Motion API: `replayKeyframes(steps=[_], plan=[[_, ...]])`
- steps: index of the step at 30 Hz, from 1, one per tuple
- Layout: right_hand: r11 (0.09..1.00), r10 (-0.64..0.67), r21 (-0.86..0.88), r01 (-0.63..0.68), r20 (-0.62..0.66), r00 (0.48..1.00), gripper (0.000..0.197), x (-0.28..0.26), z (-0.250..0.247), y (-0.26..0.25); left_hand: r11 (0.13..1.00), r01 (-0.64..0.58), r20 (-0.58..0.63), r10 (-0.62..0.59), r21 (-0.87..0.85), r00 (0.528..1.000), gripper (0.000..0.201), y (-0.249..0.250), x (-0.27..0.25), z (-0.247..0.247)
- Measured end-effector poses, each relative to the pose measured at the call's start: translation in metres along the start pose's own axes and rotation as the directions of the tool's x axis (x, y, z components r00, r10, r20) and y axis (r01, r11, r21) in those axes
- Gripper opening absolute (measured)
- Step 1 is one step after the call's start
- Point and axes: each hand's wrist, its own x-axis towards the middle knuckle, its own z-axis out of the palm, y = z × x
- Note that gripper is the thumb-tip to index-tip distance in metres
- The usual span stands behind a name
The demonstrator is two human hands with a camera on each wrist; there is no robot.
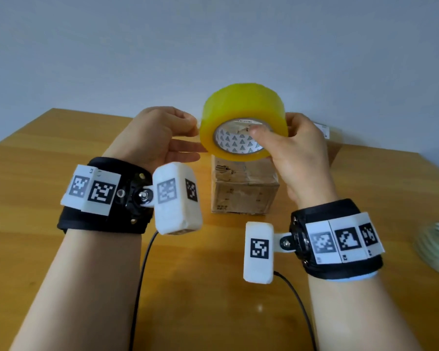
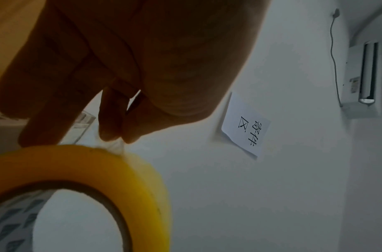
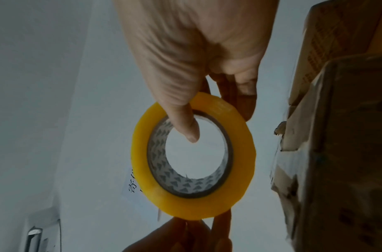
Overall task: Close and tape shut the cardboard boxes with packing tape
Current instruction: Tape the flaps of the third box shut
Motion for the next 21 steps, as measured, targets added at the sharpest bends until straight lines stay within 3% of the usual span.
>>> replayKeyframes(steps=[7,12,15,21], plan=[[0.981,0.058,0.191,-0.045,-0.063,0.996,0.030,0.000,-0.009,0.002,0.993,-0.035,-0.021,0.037,0.110,0.999,0.010,-0.007,-0.001,0.023],[0.962,0.107,0.262,-0.081,-0.084,0.991,0.023,-0.002,-0.009,-0.005,0.997,-0.040,0.005,0.039,0.063,0.999,0.008,0.000,-0.007,0.016],[0.960,0.090,0.273,-0.063,-0.089,0.992,0.009,-0.002,-0.010,-0.007,0.997,-0.058,-0.019,0.059,0.060,0.998,0.010,0.000,-0.013,0.019],[0.983,0.042,0.184,-0.024,-0.095,0.995,0.018,-0.001,-0.018,-0.007,0.999,-0.005,-0.100,0.010,0.054,0.995,0.017,-0.020,-0.016,0.023]])
